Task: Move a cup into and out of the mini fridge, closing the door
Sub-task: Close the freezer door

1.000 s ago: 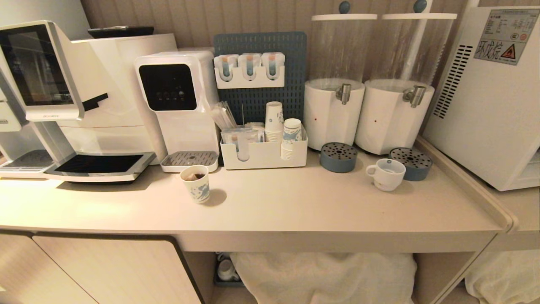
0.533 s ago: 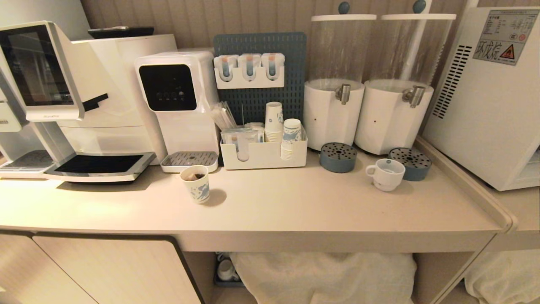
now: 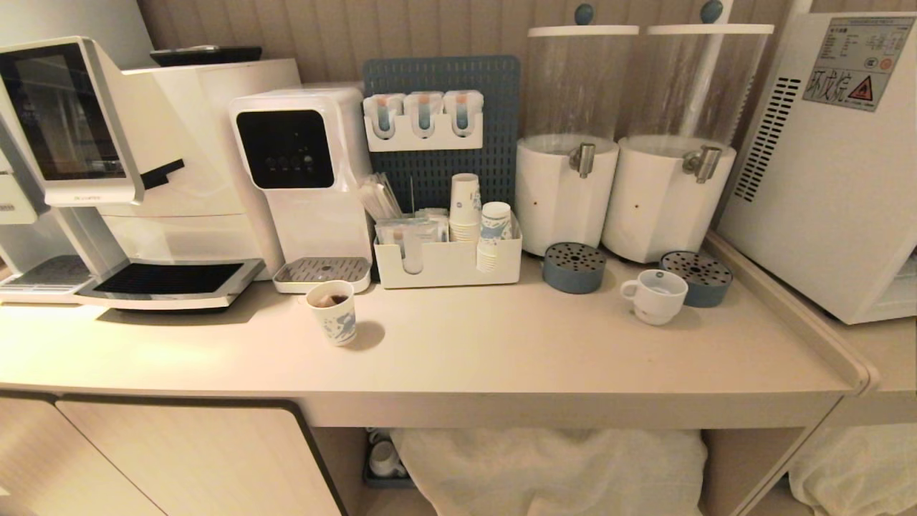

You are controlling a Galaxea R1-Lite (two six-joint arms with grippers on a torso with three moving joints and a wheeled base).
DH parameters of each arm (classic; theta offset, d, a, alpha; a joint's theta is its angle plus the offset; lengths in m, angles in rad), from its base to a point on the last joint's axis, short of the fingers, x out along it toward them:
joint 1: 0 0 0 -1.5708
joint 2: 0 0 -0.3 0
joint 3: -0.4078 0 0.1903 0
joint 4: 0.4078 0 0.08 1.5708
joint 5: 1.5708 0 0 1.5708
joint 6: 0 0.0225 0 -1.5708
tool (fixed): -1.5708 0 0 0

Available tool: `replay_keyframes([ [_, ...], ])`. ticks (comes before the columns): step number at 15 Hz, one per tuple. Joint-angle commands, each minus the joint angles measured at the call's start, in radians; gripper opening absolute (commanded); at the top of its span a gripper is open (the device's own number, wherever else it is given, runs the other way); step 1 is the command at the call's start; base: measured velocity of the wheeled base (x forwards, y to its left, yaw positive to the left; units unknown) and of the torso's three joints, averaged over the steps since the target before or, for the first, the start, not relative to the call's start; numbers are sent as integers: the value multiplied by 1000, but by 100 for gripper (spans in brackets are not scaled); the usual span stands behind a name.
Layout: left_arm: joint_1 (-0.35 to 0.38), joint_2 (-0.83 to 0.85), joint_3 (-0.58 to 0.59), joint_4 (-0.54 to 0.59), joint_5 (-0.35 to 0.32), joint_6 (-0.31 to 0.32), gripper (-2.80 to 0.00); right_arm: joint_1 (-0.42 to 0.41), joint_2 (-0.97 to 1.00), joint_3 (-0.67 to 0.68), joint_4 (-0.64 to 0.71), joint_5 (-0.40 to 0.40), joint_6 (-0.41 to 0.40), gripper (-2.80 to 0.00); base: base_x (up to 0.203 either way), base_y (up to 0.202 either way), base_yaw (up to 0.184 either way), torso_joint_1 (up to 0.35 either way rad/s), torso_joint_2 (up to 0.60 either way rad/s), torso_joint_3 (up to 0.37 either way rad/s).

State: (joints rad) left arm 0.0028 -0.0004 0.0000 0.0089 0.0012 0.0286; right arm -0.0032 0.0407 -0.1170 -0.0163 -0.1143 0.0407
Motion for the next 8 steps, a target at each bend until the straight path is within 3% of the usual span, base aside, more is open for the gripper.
replay_keyframes([
  [1,0,0,0,0,0,1,-280,1,-37,122,-128,-6,-32,-280,0,0,0,0,0,0],
  [3,0,0,0,0,0,2,-280,0,-41,124,-103,20,-39,-280,0,0,0,0,0,0],
  [5,0,0,0,0,0,1,-280,1,-38,96,99,110,-56,-280,0,0,0,0,0,0],
  [8,0,0,0,0,0,1,-280,2,-39,88,107,125,-67,-280,0,0,0,0,0,0],
])
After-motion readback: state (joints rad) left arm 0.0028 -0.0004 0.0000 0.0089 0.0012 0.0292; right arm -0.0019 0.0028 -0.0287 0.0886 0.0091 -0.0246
